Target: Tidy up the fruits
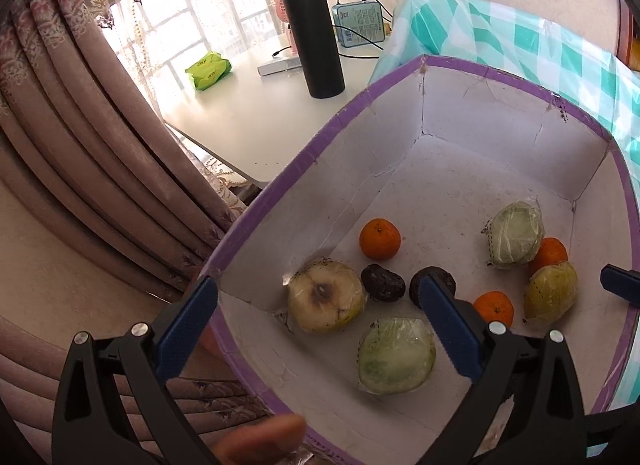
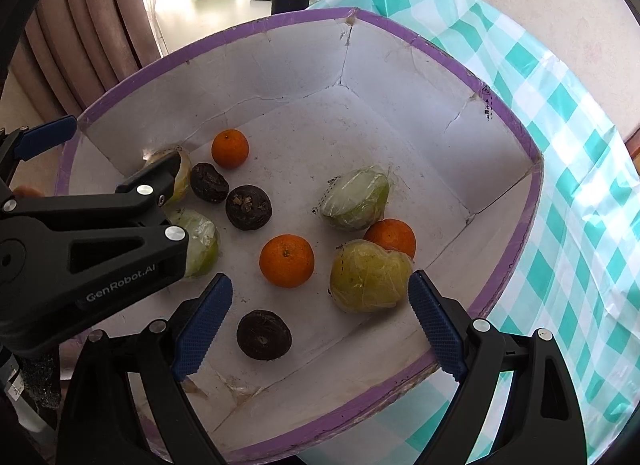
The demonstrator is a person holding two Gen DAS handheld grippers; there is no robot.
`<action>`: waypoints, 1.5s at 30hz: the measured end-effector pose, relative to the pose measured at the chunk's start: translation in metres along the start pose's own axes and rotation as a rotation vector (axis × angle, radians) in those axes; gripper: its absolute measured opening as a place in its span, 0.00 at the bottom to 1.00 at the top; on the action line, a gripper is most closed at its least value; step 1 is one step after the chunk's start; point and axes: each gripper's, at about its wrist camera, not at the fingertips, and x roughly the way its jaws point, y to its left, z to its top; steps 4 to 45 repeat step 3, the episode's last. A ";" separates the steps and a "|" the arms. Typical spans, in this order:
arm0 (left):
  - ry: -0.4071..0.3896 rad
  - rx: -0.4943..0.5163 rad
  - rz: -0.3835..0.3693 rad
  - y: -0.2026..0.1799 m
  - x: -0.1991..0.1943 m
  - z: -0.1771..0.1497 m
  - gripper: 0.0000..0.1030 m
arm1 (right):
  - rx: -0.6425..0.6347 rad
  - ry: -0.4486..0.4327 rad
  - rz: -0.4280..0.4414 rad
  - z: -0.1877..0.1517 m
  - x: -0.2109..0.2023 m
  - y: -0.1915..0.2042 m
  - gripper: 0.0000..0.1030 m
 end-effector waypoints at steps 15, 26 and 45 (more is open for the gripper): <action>-0.120 -0.057 0.029 0.000 -0.039 0.010 0.98 | 0.056 -0.138 0.053 -0.008 -0.029 -0.021 0.83; -0.120 -0.057 0.029 0.000 -0.039 0.010 0.98 | 0.056 -0.138 0.053 -0.008 -0.029 -0.021 0.83; -0.120 -0.057 0.029 0.000 -0.039 0.010 0.98 | 0.056 -0.138 0.053 -0.008 -0.029 -0.021 0.83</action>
